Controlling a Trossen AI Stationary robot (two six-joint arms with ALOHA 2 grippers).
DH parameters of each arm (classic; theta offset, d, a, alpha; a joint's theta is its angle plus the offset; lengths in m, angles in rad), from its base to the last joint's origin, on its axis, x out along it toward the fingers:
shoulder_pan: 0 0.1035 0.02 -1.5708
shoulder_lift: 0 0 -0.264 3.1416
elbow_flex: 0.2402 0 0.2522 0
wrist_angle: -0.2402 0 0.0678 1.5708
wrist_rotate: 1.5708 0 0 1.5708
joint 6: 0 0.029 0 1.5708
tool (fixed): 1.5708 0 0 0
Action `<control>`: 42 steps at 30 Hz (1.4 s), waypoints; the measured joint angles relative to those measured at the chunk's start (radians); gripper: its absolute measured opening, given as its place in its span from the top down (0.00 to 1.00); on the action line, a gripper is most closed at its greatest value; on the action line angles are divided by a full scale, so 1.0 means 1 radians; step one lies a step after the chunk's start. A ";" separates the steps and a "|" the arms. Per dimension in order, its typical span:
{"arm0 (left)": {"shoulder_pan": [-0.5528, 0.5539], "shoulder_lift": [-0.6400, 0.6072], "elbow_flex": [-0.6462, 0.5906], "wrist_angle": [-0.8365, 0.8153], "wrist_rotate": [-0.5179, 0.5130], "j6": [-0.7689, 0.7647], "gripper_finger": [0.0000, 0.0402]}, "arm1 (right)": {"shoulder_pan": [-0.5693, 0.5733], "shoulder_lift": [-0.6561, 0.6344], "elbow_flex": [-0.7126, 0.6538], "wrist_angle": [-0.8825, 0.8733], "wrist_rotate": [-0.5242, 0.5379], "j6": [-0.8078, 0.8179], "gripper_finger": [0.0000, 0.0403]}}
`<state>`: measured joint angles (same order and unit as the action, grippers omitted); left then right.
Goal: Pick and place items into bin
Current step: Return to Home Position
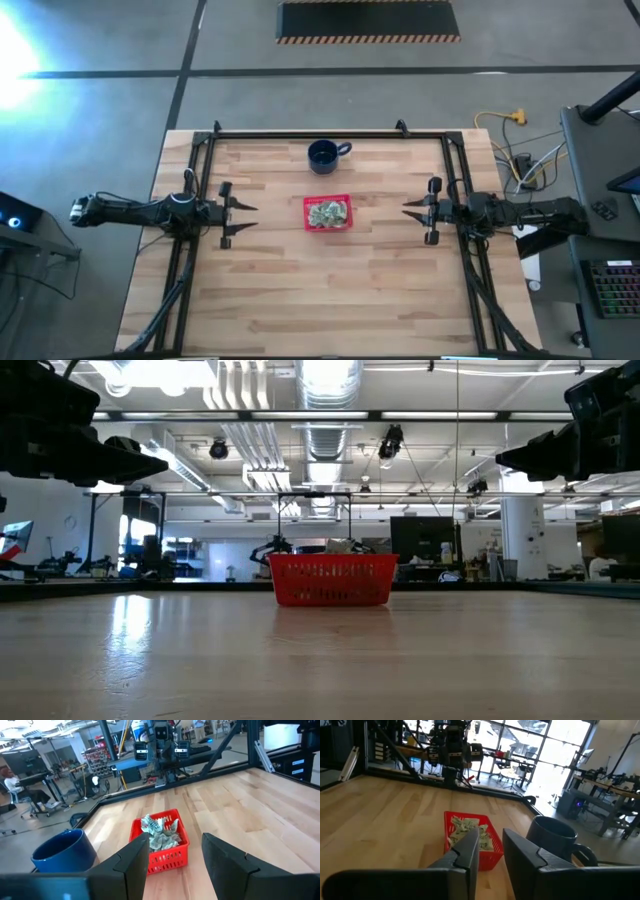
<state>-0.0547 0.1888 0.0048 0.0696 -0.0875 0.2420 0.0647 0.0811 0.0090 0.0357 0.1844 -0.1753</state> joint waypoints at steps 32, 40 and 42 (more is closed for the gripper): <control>0.000 0.020 0.000 0.000 0.001 0.000 0.59 | 0.000 0.000 0.000 0.000 -0.001 0.000 0.80; 0.000 0.020 0.000 0.000 0.001 0.000 0.59 | 0.000 0.000 0.000 0.000 -0.001 0.000 0.82; 0.000 0.018 0.000 0.001 0.001 0.000 0.59 | 0.000 0.000 0.000 0.000 -0.001 0.000 0.83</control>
<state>-0.0544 0.2070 0.0048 0.0703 -0.0868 0.2422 0.0649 0.0812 0.0093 0.0360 0.1833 -0.1757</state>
